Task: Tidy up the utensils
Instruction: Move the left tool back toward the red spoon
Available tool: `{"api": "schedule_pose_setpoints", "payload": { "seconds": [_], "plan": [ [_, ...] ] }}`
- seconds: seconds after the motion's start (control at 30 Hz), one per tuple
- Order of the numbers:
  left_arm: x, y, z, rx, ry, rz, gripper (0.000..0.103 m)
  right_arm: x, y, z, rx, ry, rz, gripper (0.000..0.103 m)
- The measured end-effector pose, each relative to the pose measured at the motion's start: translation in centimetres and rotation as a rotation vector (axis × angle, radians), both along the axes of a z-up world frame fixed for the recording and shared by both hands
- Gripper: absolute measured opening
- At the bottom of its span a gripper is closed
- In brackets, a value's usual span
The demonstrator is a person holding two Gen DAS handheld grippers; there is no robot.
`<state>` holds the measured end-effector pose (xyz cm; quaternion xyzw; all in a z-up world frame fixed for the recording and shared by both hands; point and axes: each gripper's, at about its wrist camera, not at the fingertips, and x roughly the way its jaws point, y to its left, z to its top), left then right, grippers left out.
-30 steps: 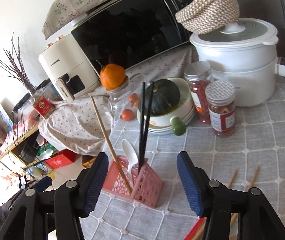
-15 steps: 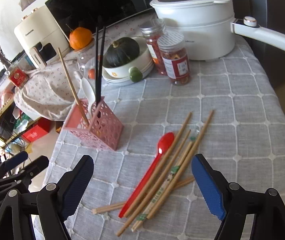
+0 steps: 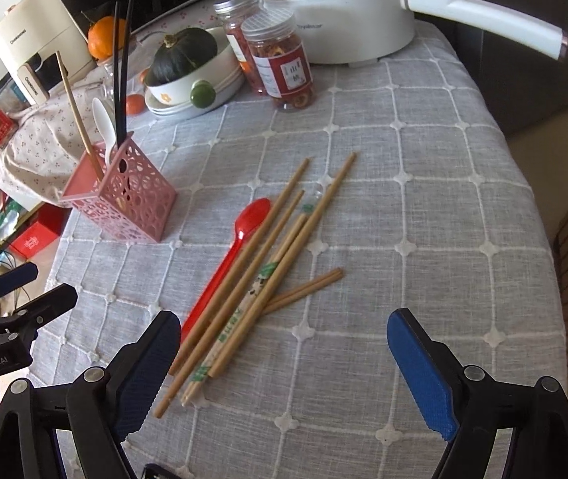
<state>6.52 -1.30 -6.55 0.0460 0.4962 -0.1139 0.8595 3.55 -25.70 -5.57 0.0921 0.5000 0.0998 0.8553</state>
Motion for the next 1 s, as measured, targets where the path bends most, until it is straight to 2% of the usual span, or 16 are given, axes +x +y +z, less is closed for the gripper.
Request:
{"api": "schedule_pose_setpoints", "payload": {
  "seconds": [0.3, 0.4, 0.47, 0.5, 0.57, 0.63, 0.77, 1.0],
  "plan": [
    [0.6, -3.1, -1.4, -0.007, 0.059, -0.085, 0.091, -0.3, -2.1, -1.2, -0.026, 0.043, -0.009, 0.089],
    [1.6, -4.1, -2.1, -0.038, 0.105, -0.105, 0.076, -0.1, -3.6, -1.6, -0.017, 0.057, -0.05, 0.089],
    [2.6, -5.0, -2.8, -0.059, 0.149, -0.122, 0.057, 0.2, -4.4, -2.0, -0.017, 0.069, -0.068, 0.089],
    [3.2, -5.4, -3.2, -0.064, 0.166, -0.129, 0.051, 0.4, -4.7, -2.3, -0.015, 0.078, -0.076, 0.089],
    [4.4, -6.2, -3.9, -0.057, 0.185, -0.131, 0.034, 0.7, -5.2, -2.8, -0.009, 0.099, -0.098, 0.089],
    [5.6, -6.9, -4.8, -0.055, 0.199, -0.124, 0.027, 1.0, -5.5, -3.3, 0.005, 0.117, -0.106, 0.089],
    [7.6, -8.4, -6.0, -0.054, 0.217, -0.098, 0.025, 1.3, -5.3, -3.5, 0.003, 0.123, -0.087, 0.089],
    [9.7, -11.3, -6.4, 0.048, 0.175, -0.11, 0.027, 1.7, -5.2, -3.8, 0.006, 0.131, -0.072, 0.089]
  ]
}}
